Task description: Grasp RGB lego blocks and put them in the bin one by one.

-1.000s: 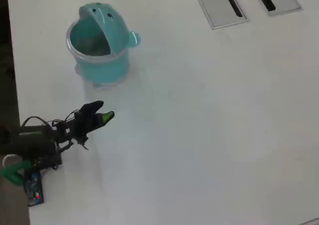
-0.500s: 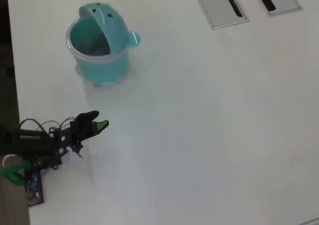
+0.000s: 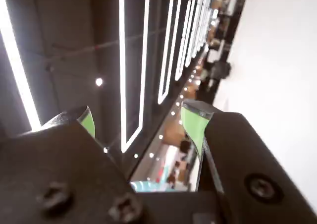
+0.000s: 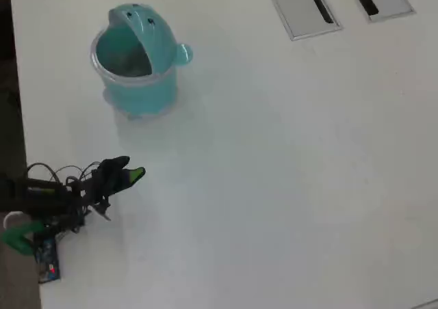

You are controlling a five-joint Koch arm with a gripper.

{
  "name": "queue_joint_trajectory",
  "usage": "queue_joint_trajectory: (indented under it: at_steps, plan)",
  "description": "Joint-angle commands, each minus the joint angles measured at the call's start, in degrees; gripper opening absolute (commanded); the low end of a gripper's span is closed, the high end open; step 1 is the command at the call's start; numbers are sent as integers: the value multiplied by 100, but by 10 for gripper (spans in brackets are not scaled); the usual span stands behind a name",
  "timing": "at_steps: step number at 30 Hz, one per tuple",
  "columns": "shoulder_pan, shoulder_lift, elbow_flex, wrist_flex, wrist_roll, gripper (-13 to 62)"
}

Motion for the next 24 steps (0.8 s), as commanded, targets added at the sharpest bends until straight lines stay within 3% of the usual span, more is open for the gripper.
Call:
queue_joint_trajectory:
  at_steps: [1, 7, 24]
  plan:
    - [-9, 422, 413, -571, -9, 336]
    - [44, 413, 413, -202, -18, 354]
    - [9, 396, 413, 3067, 387, 357]
